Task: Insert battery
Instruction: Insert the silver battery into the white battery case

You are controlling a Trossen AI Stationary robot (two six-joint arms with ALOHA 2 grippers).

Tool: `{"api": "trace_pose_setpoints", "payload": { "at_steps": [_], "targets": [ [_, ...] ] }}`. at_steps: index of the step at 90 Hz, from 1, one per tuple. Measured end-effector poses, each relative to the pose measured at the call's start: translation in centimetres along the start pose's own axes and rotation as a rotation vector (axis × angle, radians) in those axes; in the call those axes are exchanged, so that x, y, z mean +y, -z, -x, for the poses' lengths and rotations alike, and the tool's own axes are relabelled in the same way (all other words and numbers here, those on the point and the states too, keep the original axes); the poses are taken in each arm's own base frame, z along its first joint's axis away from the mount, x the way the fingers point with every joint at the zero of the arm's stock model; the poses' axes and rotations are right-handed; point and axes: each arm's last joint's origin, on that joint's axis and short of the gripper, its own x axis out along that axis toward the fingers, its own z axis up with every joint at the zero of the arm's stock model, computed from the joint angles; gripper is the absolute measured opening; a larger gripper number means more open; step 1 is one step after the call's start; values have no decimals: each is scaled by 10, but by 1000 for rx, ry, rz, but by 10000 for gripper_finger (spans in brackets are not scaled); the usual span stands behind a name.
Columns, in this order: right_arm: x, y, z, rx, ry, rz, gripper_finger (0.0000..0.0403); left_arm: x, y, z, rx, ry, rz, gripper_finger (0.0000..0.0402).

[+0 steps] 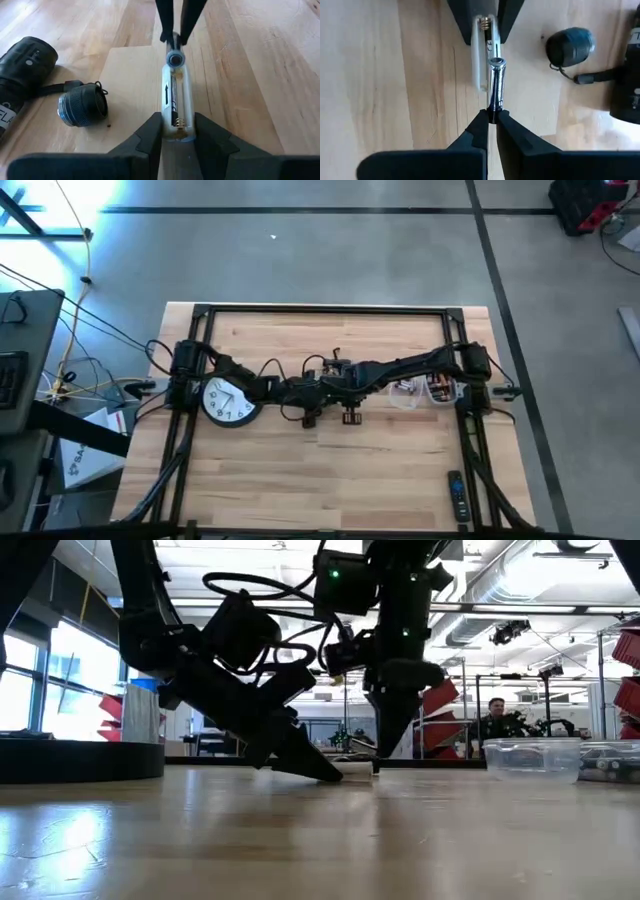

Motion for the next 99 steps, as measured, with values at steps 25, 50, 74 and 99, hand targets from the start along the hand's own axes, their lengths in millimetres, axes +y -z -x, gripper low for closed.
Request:
{"api": "trace_pose_setpoints", "payload": {
  "at_steps": [25, 50, 74, 99],
  "targets": [
    [0, -2, -3, -17, 0, 4, 0, 0, 0, 0, 0, 0, 0, 78],
    [1, -3, -3, -24, -7, 7, 0, 0, 0, 0, 0, 0, 0, 78],
    [1, -3, -3, -25, -24, 0, 0, 0, 0, 0, 0, 0, 0, 78],
    [1, -3, -4, -20, -20, 4, 2, 0, 0, 0, 0, 0, 0, 78]
  ]
}}
